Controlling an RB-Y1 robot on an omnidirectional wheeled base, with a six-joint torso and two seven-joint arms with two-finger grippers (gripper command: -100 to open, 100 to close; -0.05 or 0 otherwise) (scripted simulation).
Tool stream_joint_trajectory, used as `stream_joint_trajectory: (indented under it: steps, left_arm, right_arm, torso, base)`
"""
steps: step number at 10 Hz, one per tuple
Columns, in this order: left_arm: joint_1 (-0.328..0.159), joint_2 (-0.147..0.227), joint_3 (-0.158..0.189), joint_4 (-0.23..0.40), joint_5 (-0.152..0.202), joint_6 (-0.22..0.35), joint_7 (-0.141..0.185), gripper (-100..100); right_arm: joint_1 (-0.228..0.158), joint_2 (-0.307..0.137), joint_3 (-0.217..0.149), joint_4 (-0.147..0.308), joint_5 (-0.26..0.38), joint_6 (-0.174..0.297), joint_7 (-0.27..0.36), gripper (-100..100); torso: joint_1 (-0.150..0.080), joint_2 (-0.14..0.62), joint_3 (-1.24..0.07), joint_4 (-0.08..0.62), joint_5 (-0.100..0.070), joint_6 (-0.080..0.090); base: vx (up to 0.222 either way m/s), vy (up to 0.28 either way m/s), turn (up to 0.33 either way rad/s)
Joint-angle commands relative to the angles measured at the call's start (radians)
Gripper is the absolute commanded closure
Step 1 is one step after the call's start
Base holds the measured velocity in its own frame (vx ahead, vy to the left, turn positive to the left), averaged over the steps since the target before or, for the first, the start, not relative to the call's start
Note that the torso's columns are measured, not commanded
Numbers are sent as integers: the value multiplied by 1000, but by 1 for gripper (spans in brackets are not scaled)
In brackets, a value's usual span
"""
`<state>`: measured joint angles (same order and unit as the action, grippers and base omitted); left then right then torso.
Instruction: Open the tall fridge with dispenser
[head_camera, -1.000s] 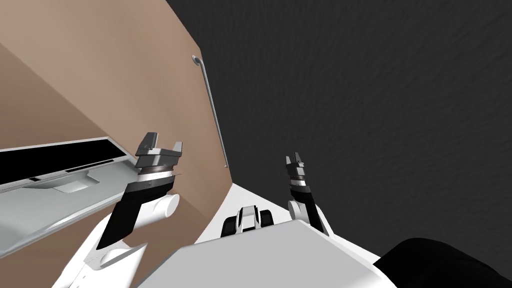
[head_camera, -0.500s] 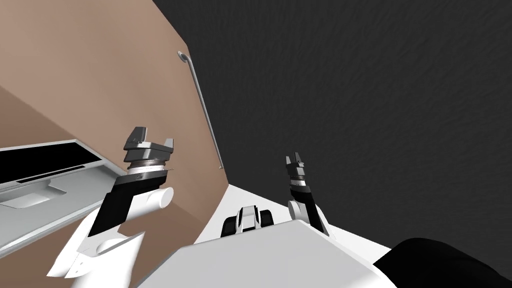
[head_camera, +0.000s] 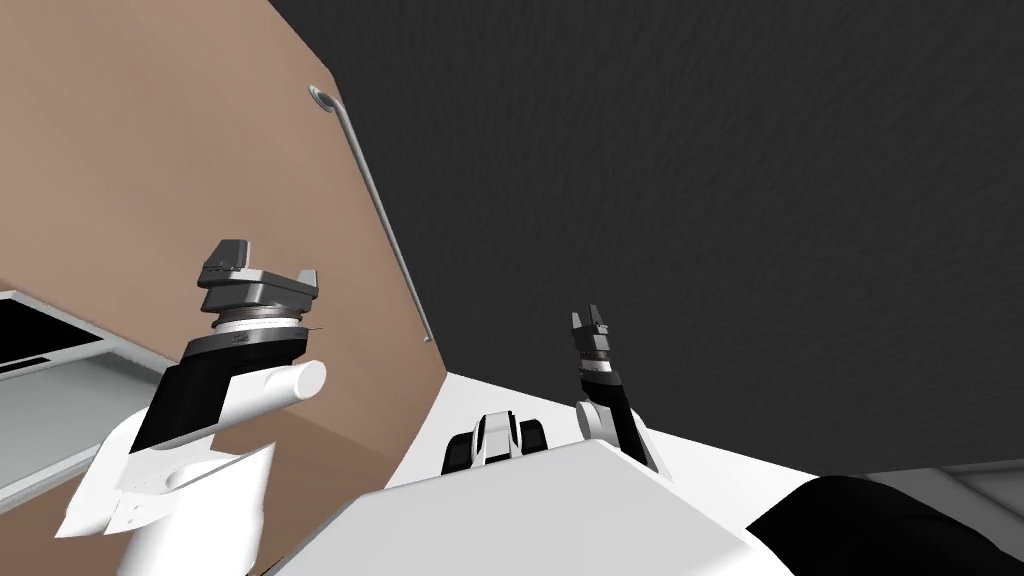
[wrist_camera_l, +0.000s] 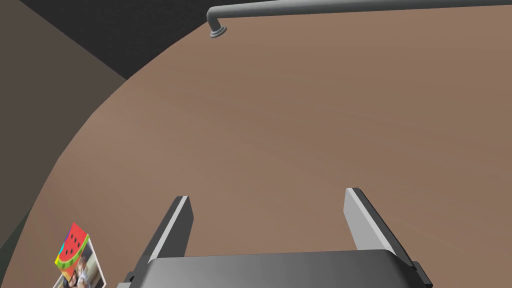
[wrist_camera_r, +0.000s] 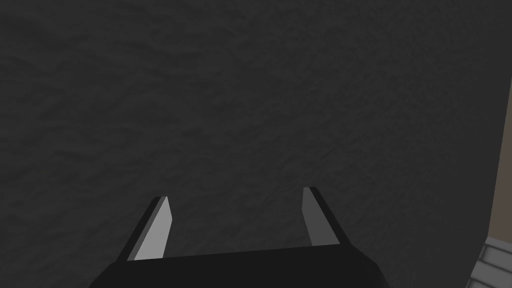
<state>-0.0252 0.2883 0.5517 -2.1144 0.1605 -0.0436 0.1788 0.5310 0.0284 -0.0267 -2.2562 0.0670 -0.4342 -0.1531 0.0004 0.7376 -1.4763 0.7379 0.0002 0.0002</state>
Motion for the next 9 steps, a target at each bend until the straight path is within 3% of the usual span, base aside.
stream_joint_trajectory:
  steps: [1,2,3,4,6,7,9]
  left_arm:
    - [-75,21,82,57,19,86,10,-100]
    - [-76,21,88,57,19,102,10,-100]
    - [-104,33,122,83,27,132,16,-100]
    - [-104,33,122,83,27,140,16,-100]
    - [-157,58,189,139,41,203,32,-100]
    - [-157,58,189,141,41,216,32,-100]
    - [-205,87,253,197,52,288,51,-100]
  right_arm:
    - [0,0,0,0,0,0,0,0]
    - [0,0,0,0,0,0,0,0]
    - [0,0,0,0,0,0,0,0]
    - [0,0,0,0,0,0,0,0]
    - [0,0,0,0,0,0,0,0]
    - [0,0,0,0,0,0,0,0]
    - [0,0,0,0,0,0,0,0]
  torso:
    - [-1,0,0,0,0,0]
    - [-1,0,0,0,0,0]
    - [0,0,0,0,0,-1]
    - [0,0,0,0,0,0]
    - [-1,0,0,0,0,0]
    - [-1,-1,0,0,0,0]
    - [0,0,0,0,0,0]
  base:
    - [-12,-46,-262]
    - [-8,-34,-69]
    - [0,-38,-146]
    - [1,-28,-82]
    - [12,-42,-210]
    - [14,-38,-85]
    - [20,-42,-190]
